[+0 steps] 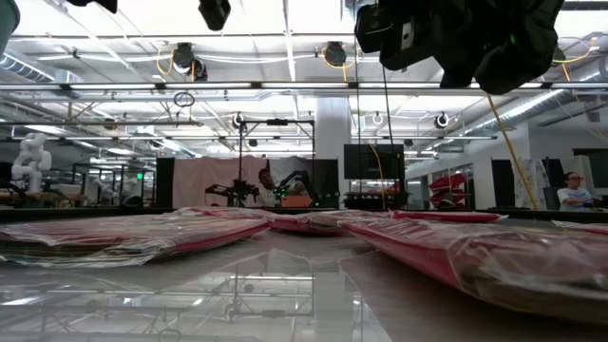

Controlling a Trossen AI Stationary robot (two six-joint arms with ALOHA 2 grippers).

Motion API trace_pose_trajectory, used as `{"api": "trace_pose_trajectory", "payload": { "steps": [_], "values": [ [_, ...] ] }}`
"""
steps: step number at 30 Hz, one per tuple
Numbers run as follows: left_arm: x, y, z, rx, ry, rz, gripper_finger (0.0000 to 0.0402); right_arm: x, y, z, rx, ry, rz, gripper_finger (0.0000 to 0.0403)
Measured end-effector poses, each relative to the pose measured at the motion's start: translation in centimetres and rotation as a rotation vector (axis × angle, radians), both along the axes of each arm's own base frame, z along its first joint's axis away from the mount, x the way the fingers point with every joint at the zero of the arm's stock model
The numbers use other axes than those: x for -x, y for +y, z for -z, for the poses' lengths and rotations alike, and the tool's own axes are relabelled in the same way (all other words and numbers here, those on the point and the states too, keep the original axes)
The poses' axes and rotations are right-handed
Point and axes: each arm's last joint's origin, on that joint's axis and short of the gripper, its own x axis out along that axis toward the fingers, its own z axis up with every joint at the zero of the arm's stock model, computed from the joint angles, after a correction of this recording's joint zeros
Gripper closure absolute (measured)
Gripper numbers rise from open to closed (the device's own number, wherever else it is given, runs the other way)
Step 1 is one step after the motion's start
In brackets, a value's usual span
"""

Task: Sort popcorn bags into baskets
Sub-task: Put the red popcorn bag into the green bin

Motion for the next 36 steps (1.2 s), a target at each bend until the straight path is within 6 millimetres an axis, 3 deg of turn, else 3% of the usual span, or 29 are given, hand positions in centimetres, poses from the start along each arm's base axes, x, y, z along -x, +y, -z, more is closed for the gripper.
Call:
{"api": "trace_pose_trajectory", "payload": {
  "steps": [7, 15, 20, 27, 31, 36],
  "values": [
    [-0.9, -0.2, 1.3, -0.117, 0.042, -0.022, 0.0151, -0.2, -1.0, 0.7, 0.006, 0.082, -0.005, 0.0394],
    [-2.4, 0.3, 2.8, -0.143, 0.077, -0.036, 0.0191, -0.2, -1.4, 0.7, -0.003, 0.095, -0.004, 0.0394],
    [-2.3, 0.2, 2.2, -0.155, 0.005, 0.003, 0.0240, -0.3, -1.6, 0.8, 0.009, 0.099, 0.008, 0.0394],
    [-2.3, 0.2, 2.4, -0.172, 0.019, 0.000, 0.0378, -0.4, -2.8, 1.2, 0.050, 0.109, 0.068, 0.0394],
    [-2.2, 0.4, 2.4, -0.140, 0.043, -0.008, 0.0376, -0.4, -3.1, 1.3, 0.055, 0.107, 0.084, 0.0385],
    [-1.2, 1.1, 1.5, -0.033, 0.057, -0.018, 0.0377, -0.5, -3.7, 1.2, 0.064, 0.086, 0.140, 0.0335]
  ]
}}
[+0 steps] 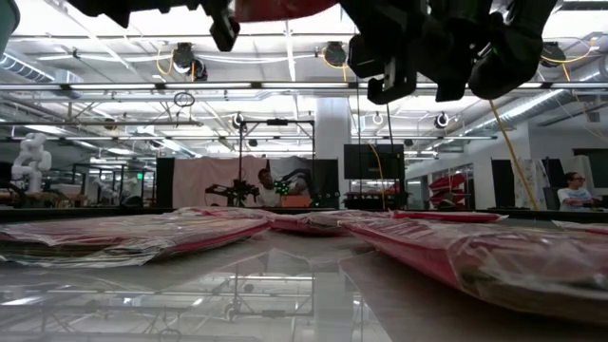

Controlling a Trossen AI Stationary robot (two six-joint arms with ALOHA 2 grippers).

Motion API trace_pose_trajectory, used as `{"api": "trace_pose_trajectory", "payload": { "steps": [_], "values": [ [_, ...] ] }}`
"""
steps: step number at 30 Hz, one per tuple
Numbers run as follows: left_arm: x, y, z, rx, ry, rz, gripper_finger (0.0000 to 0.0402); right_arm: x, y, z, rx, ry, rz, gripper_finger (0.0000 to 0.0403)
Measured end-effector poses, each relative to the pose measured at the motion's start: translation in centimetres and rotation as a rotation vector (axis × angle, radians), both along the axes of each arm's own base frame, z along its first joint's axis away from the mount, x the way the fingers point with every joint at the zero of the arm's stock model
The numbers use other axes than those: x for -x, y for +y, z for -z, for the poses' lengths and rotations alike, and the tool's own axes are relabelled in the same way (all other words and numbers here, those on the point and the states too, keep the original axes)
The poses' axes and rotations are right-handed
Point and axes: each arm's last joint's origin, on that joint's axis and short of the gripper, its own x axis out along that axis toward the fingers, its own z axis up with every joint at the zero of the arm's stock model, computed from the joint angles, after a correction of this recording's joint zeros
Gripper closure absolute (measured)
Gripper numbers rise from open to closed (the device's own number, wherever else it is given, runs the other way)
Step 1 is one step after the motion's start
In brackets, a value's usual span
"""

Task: Sort popcorn bags into baskets
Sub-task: Put the red popcorn bag into the green bin

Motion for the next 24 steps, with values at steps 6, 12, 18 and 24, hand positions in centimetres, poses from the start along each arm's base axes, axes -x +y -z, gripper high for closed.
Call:
{"api": "trace_pose_trajectory", "payload": {
  "steps": [6, 12, 18, 24],
  "values": [
    [2.5, 0.5, -1.2, 0.133, 0.078, -0.009, 0.0387, 0.0, -0.9, 0.0, 0.022, 0.016, 0.077, 0.0282],
    [5.5, 0.5, -1.6, 0.277, 0.215, -0.089, 0.0384, 0.4, -1.7, 0.0, 0.166, 0.093, 0.221, 0.0274],
    [9.1, 0.8, -1.9, 0.463, 0.299, -0.302, 0.0384, 2.2, 0.7, -3.0, 0.426, 0.131, 0.444, 0.0273],
    [10.2, 1.2, -2.5, 0.635, 0.240, -0.460, 0.0383, 2.5, 3.0, -6.3, 0.754, 0.143, 0.598, 0.0273]
  ]
}}
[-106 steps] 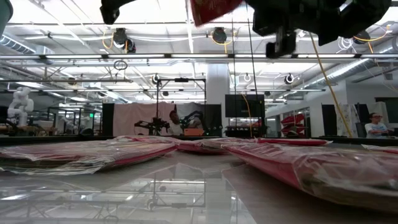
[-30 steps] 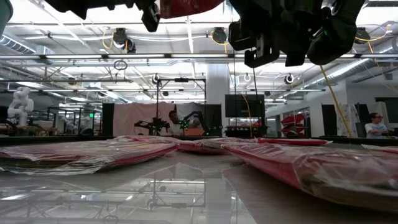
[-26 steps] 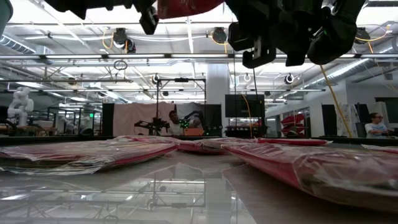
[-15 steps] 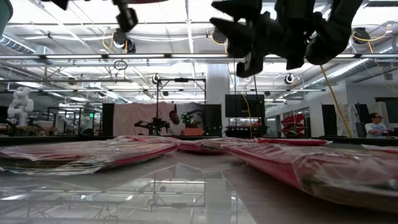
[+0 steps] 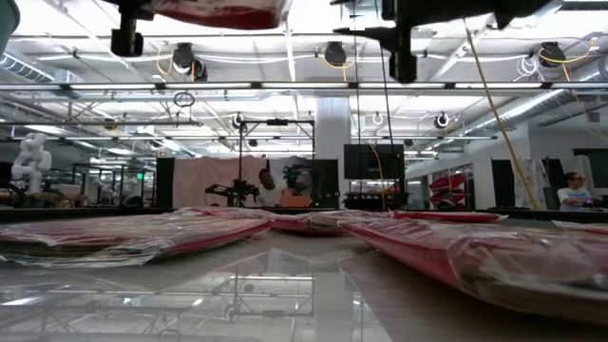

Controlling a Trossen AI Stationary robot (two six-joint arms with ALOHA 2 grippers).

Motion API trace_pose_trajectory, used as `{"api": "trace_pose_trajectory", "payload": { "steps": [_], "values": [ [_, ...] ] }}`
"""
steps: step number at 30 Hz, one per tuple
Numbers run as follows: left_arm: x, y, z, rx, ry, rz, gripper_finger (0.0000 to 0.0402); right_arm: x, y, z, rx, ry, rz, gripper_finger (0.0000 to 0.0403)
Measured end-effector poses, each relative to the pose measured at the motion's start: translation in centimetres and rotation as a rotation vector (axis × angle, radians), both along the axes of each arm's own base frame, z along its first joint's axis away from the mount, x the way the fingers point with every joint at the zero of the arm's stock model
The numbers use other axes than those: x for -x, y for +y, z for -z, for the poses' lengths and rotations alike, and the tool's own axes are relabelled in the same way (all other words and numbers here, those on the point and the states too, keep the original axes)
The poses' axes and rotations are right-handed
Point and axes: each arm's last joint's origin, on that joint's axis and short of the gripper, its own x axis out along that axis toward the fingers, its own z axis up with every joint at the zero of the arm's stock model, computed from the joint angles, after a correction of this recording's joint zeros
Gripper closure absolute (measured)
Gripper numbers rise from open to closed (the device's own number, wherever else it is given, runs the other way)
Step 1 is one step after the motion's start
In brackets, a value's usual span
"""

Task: Sort popcorn bags into baskets
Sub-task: Put the red popcorn bag into the green bin

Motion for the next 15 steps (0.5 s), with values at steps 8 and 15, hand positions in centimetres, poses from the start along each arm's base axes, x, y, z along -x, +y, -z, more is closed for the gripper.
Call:
{"api": "trace_pose_trajectory", "payload": {
  "steps": [8, 15],
  "values": [
    [-1.4, 0.0, 0.9, 0.099, 0.051, 0.015, 0.0383, -2.7, -0.4, -3.0, 0.161, 0.043, 0.176, 0.0244],
    [-2.5, 0.0, 0.9, 0.125, 0.028, 0.004, 0.0383, -3.0, -1.2, -2.7, 0.186, 0.098, 0.182, 0.0192]
  ]
}}
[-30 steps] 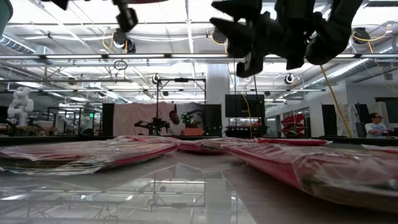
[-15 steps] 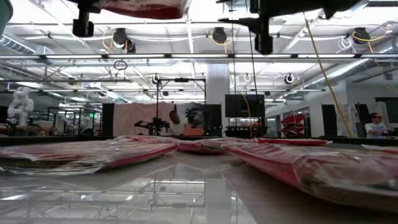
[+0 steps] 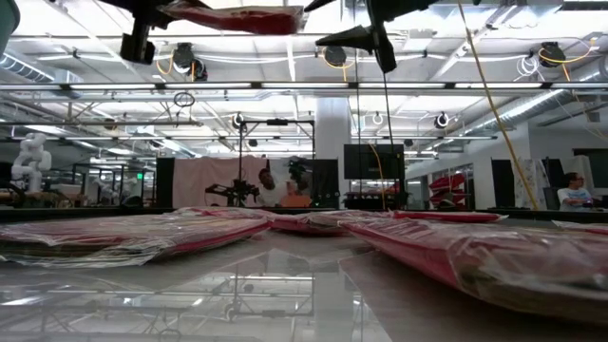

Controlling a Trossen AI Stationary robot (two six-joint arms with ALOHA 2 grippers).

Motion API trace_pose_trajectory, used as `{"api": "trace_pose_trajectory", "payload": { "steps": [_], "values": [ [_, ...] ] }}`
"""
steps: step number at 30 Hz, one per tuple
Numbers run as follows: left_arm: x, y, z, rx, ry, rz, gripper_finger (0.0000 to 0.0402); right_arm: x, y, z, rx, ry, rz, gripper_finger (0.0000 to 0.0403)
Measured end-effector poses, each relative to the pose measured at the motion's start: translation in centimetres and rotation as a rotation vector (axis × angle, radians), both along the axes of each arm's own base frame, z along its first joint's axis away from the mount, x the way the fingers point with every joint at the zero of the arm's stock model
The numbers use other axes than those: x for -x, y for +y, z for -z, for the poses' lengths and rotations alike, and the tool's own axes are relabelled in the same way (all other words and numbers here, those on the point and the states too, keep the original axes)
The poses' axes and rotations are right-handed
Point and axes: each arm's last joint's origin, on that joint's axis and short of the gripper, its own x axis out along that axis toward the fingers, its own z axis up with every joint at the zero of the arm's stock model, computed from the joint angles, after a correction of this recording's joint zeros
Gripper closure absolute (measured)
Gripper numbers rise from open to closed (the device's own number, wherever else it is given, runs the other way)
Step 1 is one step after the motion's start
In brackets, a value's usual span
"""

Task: Sort popcorn bags into baskets
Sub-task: Put the red popcorn bag into the green bin

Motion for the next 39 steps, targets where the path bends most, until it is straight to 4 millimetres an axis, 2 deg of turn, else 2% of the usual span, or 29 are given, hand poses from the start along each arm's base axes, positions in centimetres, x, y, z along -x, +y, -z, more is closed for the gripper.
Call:
{"api": "trace_pose_trajectory", "payload": {
  "steps": [7, 13, 17, 25, 27, 30, 34, 39],
  "values": [
    [-1.1, 0.2, 0.2, -0.005, -0.014, -0.032, 0.0383, -0.9, -0.8, 0.5, -0.018, -0.016, -0.111, 0.0175],
    [-2.5, 0.3, 0.5, 0.015, -0.042, -0.044, 0.0382, -2.4, -1.1, 1.4, -0.044, -0.079, -0.192, 0.0198],
    [-3.0, 0.3, 0.6, 0.015, -0.046, -0.044, 0.0382, -2.6, -1.2, 1.7, -0.047, -0.083, -0.187, 0.0239],
    [-2.7, 0.2, 0.5, -0.021, -0.037, -0.016, 0.0382, -2.6, -1.2, 1.5, -0.080, -0.100, -0.227, 0.0371],
    [-2.5, 0.2, 0.4, -0.056, -0.041, 0.012, 0.0379, -2.6, -1.1, 1.5, -0.102, -0.101, -0.227, 0.0388],
    [-2.2, 0.1, 0.3, -0.101, -0.040, 0.052, 0.0355, -2.6, -1.1, 1.5, -0.146, -0.104, -0.222, 0.0383],
    [-1.5, -0.1, 0.2, -0.115, -0.019, 0.112, 0.0298, -2.6, -1.1, 1.7, -0.222, -0.097, -0.218, 0.0362],
    [-0.2, -0.3, 0.5, -0.088, 0.043, 0.146, 0.0234, -2.6, -0.8, 1.7, -0.284, -0.091, -0.251, 0.0375]
  ]
}}
